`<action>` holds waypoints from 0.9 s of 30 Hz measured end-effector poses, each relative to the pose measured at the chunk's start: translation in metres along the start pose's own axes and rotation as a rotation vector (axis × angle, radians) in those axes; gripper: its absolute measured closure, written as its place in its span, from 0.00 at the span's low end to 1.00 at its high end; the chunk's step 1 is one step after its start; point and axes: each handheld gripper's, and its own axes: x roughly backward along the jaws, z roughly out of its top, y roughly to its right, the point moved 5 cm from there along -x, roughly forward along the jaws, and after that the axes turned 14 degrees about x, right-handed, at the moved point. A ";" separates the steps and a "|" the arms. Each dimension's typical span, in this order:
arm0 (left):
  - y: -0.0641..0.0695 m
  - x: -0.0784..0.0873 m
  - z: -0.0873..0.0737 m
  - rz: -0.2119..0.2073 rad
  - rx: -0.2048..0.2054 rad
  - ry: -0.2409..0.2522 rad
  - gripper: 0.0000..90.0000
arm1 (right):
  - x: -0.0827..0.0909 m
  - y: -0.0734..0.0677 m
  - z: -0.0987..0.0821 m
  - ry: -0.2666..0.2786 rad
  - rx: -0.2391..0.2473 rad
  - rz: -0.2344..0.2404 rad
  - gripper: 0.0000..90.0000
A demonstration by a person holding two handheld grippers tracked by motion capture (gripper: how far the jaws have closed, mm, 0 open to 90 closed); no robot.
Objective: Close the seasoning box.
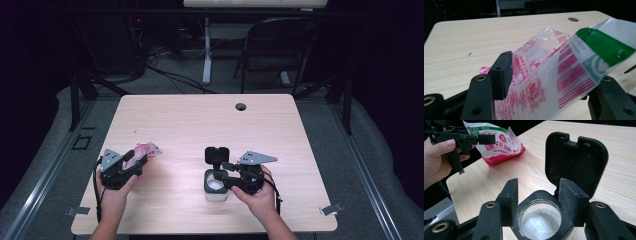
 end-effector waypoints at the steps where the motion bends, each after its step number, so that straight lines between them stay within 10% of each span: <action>1: 0.001 0.000 0.001 0.002 -0.005 0.001 0.49 | 0.000 0.000 0.000 -0.001 -0.001 -0.001 0.56; 27: 0.016 -0.002 0.004 -0.024 -0.048 -0.004 0.49 | 0.006 0.003 -0.002 0.013 -0.012 -0.025 0.56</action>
